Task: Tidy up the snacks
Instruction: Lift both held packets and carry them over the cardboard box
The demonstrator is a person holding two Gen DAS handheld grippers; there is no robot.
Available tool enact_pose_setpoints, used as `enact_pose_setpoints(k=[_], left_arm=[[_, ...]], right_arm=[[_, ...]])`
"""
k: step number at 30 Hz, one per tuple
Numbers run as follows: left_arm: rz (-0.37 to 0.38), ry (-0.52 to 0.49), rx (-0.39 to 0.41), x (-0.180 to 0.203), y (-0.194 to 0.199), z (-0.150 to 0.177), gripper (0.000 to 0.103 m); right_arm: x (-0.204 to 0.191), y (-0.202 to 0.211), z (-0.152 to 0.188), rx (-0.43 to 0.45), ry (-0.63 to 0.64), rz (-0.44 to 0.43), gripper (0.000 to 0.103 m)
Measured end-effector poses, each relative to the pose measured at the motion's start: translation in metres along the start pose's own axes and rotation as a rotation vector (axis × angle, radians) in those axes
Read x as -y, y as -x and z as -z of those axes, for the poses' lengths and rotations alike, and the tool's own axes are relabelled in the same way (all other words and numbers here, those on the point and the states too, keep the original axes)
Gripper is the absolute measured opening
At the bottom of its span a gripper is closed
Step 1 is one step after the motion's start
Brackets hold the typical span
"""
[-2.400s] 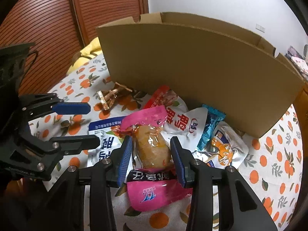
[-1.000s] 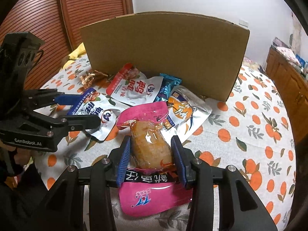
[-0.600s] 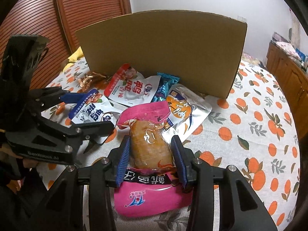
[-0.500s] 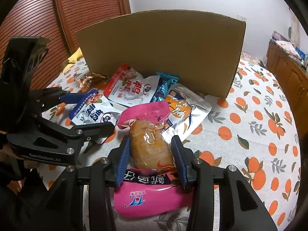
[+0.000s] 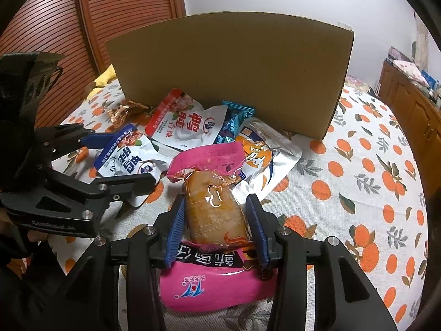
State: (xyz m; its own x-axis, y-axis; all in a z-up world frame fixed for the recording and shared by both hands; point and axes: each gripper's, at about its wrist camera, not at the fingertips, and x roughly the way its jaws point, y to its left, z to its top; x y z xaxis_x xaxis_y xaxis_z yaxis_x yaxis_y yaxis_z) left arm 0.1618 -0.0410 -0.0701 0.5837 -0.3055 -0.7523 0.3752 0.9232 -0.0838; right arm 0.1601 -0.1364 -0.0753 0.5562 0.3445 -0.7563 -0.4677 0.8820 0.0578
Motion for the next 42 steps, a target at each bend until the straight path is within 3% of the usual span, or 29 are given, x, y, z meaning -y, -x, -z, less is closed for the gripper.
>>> enact_pose_setpoints(k=[1, 7, 12, 17, 20, 30, 42], left_arm=[[0.007, 0.007, 0.003, 0.0, 0.004, 0.0, 0.058], [0.017, -0.001, -0.004, -0.001, 0.009, 0.004, 0.058], [0.038, 0.04, -0.015, -0.011, 0.004, 0.003, 0.066], [0.007, 0.005, -0.021, -0.005, -0.003, -0.004, 0.069], [0.034, 0.007, -0.011, -0.004, -0.002, -0.005, 0.055], [0.062, 0.013, 0.014, -0.004, 0.017, 0.007, 0.055], [0.079, 0.019, 0.079, -0.007, 0.046, -0.005, 0.055]], right_arm=[[0.0, 0.0, 0.0, 0.0, 0.0, 0.001, 0.044], [0.0, 0.0, 0.0, -0.001, 0.003, 0.003, 0.045], [0.0, 0.0, 0.001, -0.001, 0.004, 0.003, 0.045], [0.0, -0.001, 0.001, -0.002, 0.006, 0.005, 0.045], [0.0, -0.001, 0.001, -0.001, 0.006, 0.006, 0.045], [0.0, -0.001, 0.001, -0.001, 0.007, 0.006, 0.045], [-0.001, 0.003, 0.001, 0.013, 0.022, 0.03, 0.042]])
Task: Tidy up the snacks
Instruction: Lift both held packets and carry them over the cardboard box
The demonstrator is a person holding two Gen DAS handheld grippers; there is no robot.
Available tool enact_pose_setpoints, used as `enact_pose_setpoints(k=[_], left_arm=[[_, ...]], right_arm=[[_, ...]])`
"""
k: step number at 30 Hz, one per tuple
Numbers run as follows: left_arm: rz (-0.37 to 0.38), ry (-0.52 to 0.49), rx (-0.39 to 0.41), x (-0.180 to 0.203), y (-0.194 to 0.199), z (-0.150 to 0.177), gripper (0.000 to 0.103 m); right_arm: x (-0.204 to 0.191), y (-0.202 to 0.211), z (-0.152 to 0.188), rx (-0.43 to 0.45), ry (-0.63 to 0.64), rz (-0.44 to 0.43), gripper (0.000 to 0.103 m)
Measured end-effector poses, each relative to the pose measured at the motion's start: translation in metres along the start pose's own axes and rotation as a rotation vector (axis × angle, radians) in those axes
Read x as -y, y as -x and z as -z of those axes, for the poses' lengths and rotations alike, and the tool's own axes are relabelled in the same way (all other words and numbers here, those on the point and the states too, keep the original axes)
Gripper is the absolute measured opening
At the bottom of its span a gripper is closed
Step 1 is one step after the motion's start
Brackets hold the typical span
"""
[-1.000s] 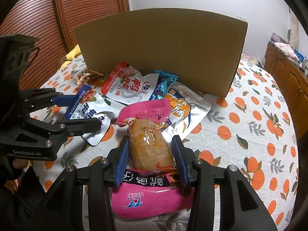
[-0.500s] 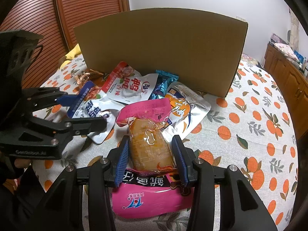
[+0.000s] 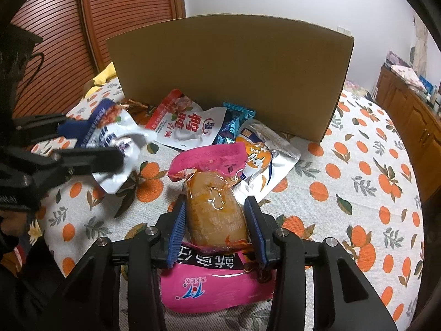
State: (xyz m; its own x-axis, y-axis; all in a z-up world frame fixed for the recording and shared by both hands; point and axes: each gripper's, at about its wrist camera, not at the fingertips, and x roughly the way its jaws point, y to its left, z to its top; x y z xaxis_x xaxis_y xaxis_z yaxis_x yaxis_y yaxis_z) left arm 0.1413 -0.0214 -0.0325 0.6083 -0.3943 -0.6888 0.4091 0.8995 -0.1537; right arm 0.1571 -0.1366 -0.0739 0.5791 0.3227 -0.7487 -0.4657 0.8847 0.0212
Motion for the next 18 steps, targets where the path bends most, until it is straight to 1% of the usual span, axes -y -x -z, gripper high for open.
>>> enact_pose_setpoints(k=[4, 8, 18], left_arm=[[0.001, -0.002, 0.019, -0.001, 0.007, -0.007, 0.055], [-0.002, -0.008, 0.041, -0.001, 0.015, -0.015, 0.055], [-0.02, -0.029, 0.094, -0.005, 0.031, -0.047, 0.055]], right_arm=[[0.0, 0.007, -0.002, 0.024, 0.011, 0.019, 0.042], [-0.001, 0.016, -0.005, 0.046, 0.01, 0.021, 0.042], [-0.004, 0.048, -0.032, 0.125, 0.038, 0.04, 0.042]])
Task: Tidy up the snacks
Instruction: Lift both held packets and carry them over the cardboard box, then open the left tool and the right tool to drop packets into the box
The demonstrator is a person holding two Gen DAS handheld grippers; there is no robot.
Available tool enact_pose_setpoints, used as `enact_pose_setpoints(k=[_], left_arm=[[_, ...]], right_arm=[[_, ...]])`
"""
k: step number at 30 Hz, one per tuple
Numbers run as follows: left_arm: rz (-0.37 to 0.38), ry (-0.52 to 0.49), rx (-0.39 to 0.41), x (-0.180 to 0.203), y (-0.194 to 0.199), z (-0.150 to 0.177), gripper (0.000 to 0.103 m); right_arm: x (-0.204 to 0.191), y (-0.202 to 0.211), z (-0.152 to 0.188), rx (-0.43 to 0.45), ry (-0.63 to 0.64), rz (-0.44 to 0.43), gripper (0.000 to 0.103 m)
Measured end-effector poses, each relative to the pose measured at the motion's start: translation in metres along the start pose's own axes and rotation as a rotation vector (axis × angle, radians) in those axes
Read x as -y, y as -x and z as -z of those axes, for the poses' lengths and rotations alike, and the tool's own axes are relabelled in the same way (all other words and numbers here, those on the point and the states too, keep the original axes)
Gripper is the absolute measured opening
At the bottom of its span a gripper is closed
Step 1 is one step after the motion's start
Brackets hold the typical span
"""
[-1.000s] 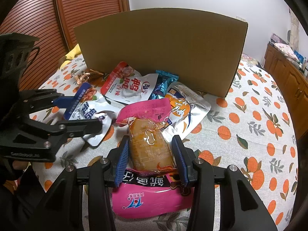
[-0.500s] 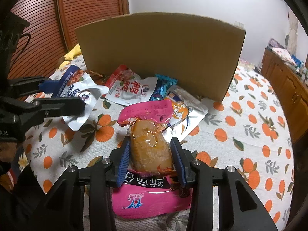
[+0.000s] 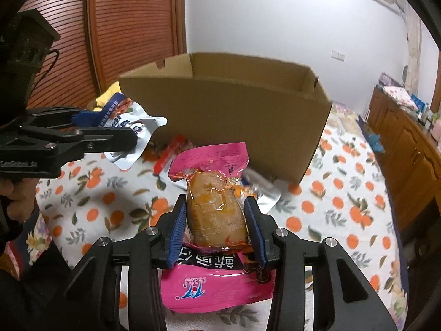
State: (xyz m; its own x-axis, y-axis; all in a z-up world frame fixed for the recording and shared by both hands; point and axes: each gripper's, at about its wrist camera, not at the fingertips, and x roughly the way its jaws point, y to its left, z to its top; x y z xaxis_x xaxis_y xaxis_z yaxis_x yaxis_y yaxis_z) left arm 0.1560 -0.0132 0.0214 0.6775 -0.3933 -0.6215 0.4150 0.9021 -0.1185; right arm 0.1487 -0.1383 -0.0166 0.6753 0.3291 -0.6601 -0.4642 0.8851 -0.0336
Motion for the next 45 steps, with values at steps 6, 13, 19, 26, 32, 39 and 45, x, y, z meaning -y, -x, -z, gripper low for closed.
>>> enact_pose_setpoints(k=[6, 13, 19, 26, 32, 39, 45], left_arm=[[-0.015, -0.023, 0.034, -0.007, 0.008, -0.027, 0.055], [-0.032, -0.041, 0.071, -0.017, 0.017, -0.059, 0.056], [-0.06, -0.048, 0.075, -0.028, 0.015, -0.08, 0.056], [-0.055, -0.003, 0.055, -0.046, 0.001, -0.092, 0.056], [-0.064, 0.033, 0.037, -0.059, -0.019, -0.1, 0.056], [-0.078, 0.08, 0.001, -0.078, -0.042, -0.103, 0.056], [-0.113, 0.093, -0.028, -0.092, -0.059, -0.101, 0.058]], right_arm=[[0.004, 0.014, -0.025, 0.05, 0.021, 0.015, 0.042], [0.007, 0.025, -0.054, 0.096, 0.036, 0.028, 0.042], [0.009, 0.028, -0.076, 0.127, 0.04, 0.027, 0.042], [0.007, 0.024, -0.09, 0.137, 0.054, 0.031, 0.042], [0.01, 0.011, -0.098, 0.123, 0.053, 0.037, 0.042], [0.015, -0.002, -0.108, 0.115, 0.044, 0.051, 0.042], [0.017, -0.015, -0.119, 0.105, 0.055, 0.071, 0.042]])
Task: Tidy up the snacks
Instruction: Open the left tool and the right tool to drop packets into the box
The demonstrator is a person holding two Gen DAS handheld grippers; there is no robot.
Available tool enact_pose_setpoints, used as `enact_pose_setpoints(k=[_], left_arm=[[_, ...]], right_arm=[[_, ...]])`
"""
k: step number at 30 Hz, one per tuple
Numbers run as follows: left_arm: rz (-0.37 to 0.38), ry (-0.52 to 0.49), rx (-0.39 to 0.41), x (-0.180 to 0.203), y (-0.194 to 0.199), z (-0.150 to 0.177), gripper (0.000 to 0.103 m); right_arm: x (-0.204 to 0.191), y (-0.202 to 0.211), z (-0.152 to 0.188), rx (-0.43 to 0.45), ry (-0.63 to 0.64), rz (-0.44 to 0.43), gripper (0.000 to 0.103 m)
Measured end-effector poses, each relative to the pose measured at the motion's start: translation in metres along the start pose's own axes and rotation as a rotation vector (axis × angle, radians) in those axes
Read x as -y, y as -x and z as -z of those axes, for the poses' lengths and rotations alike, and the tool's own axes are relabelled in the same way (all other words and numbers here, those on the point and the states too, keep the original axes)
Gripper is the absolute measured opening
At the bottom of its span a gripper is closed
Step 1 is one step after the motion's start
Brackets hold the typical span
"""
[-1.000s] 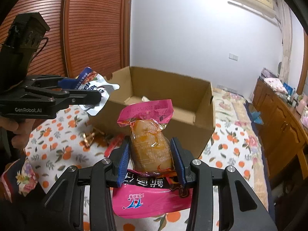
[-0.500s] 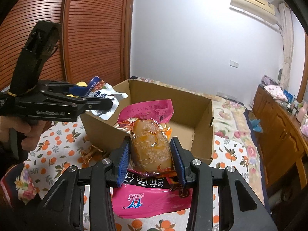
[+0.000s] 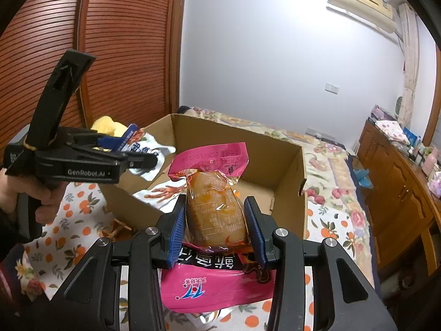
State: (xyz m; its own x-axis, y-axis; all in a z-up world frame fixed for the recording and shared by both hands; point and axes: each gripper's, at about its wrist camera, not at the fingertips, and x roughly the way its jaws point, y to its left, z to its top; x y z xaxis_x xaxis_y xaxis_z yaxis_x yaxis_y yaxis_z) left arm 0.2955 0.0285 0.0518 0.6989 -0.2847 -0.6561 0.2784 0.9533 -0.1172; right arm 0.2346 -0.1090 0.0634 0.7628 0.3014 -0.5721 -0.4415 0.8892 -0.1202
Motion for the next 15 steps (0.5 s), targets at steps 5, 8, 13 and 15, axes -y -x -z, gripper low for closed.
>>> enact_pose_setpoints(k=[5, 8, 13, 15], left_arm=[[-0.042, -0.003, -0.009, -0.009, -0.014, -0.002, 0.058], [-0.049, 0.004, -0.007, -0.013, -0.016, -0.004, 0.058], [-0.056, 0.003, 0.0, -0.016, -0.016, 0.0, 0.064], [-0.059, 0.0, 0.0, -0.017, -0.015, 0.001, 0.066]], right_arm=[[0.001, -0.016, -0.008, -0.013, 0.015, 0.025, 0.042], [0.004, -0.027, -0.011, -0.023, 0.012, 0.026, 0.042], [0.01, -0.05, -0.013, -0.049, -0.023, 0.013, 0.042], [0.012, -0.059, -0.012, -0.06, -0.041, 0.007, 0.042]])
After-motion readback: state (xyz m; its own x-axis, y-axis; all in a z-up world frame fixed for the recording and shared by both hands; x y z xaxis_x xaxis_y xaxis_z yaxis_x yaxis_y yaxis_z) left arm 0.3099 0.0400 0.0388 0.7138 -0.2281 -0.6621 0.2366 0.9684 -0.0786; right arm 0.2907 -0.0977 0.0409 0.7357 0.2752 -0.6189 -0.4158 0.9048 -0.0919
